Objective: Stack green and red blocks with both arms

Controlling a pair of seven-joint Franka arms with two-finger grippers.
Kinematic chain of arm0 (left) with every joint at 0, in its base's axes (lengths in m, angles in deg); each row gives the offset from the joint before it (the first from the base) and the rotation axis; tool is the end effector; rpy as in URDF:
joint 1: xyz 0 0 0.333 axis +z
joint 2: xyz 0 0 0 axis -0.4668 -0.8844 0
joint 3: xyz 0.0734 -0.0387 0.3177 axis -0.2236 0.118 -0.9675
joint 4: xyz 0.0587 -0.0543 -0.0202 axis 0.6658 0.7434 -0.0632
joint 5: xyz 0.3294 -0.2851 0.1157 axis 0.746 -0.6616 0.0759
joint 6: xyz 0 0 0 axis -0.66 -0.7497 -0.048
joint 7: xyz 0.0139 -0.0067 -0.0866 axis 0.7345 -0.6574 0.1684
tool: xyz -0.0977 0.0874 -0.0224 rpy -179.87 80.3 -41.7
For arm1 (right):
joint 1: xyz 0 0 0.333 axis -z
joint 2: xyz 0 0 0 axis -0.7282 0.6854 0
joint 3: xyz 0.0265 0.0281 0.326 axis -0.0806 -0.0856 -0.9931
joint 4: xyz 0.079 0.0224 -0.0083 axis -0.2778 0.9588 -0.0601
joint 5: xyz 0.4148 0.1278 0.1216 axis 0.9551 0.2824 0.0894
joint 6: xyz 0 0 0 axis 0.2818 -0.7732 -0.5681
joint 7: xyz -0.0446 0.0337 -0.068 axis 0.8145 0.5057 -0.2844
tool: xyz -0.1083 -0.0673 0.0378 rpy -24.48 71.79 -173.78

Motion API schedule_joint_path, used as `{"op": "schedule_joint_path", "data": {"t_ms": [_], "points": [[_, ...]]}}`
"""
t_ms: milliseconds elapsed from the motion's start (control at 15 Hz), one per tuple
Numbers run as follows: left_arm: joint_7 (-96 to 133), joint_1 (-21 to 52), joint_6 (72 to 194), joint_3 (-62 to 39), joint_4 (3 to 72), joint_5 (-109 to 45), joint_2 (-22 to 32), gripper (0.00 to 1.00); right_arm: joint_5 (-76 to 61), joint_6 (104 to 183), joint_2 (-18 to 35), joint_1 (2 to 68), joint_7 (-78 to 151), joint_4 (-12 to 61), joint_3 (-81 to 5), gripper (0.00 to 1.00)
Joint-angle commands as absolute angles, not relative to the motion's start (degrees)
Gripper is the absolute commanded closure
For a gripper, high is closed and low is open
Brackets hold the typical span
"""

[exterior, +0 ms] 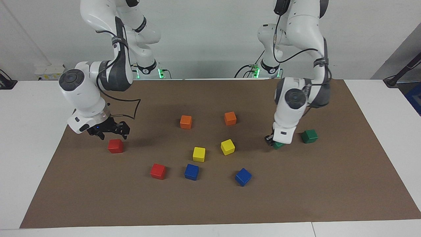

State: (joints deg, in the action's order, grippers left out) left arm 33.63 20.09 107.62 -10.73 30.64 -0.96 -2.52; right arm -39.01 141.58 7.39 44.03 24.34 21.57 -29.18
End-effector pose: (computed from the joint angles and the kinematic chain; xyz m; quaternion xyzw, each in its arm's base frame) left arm 0.6643 -0.1243 0.3367 -0.9869 -0.1483 0.0386 0.0503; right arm 0.6860 0.0133 0.3882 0.9997 -0.0237 0.0037 0.0092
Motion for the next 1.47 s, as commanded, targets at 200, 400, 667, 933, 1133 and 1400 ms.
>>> {"op": "schedule_joint_path", "data": {"t_ms": [200,400,667,933,1133,1400], "points": [[-1.7,35.2,108.2,-10.3,38.8,-4.4,4.5,1.0,-39.2,140.7,19.8,37.1,7.4,8.3,-29.3,0.0],[-1.4,34.8,113.6,-10.3,43.1,-5.3,5.5,1.0,-39.6,141.8,24.8,34.8,2.7,3.8,-29.4,0.0],[-2.0,34.4,115.1,-10.3,43.3,-6.8,5.2,1.0,-39.6,147.1,29.5,34.2,0.5,1.5,-29.4,0.0],[-4.0,34.4,117.2,-10.4,44.7,-6.8,5.2,1.0,-40.2,151.2,31.2,34.0,0.3,1.6,-29.4,0.0],[-4.3,34.5,117.3,-10.5,45.7,-6.8,5.4,1.0,-40.2,154.2,31.9,34.1,0.3,2.2,-29.4,0.03],[-3.8,34.9,116.5,-10.5,45.7,-6.8,5.5,1.0,-39.3,155.0,31.9,34.4,0.3,3.0,-29.4,0.31]]}}
